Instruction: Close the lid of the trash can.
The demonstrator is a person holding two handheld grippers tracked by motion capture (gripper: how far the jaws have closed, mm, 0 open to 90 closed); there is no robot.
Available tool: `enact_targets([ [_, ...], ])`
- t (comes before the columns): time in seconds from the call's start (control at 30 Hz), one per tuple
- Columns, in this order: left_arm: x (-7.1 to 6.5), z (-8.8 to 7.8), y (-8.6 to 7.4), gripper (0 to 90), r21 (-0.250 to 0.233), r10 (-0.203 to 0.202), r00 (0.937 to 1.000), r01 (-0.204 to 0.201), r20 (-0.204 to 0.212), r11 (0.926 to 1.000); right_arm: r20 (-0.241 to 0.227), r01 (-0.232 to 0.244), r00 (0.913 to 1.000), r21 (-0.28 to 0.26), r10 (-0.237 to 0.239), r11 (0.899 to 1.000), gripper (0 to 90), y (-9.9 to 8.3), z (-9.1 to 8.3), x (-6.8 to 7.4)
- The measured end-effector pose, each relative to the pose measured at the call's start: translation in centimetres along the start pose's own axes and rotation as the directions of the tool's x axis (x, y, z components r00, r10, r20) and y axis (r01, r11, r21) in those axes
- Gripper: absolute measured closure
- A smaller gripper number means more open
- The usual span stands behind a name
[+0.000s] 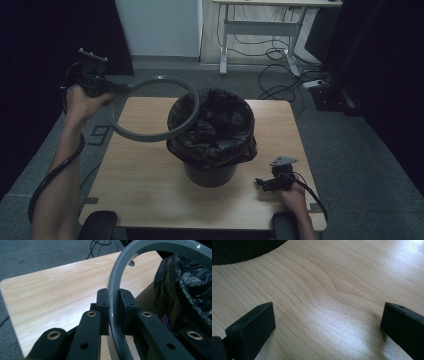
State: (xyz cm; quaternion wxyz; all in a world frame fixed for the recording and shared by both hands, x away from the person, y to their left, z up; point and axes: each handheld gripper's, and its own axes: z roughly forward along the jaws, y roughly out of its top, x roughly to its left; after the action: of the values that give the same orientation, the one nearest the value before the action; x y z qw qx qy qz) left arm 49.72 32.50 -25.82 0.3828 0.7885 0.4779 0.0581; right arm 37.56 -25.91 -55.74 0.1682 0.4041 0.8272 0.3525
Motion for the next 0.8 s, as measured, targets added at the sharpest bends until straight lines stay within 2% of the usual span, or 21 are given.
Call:
enact_targets([
  [0.43,-3.0,3.3,1.9,79.0,0.026,0.060,0.9970,-0.061,0.049,0.9978,0.000,0.000,1.0000,0.000,0.000,1.000,0.0,0.0,0.0,0.0],
  [0.8,-5.8,6.0,3.4,79.0,0.026,0.108,0.9899,-0.111,0.091,0.9935,0.000,0.000,1.0000,0.000,0.000,1.000,0.0,0.0,0.0,0.0],
])
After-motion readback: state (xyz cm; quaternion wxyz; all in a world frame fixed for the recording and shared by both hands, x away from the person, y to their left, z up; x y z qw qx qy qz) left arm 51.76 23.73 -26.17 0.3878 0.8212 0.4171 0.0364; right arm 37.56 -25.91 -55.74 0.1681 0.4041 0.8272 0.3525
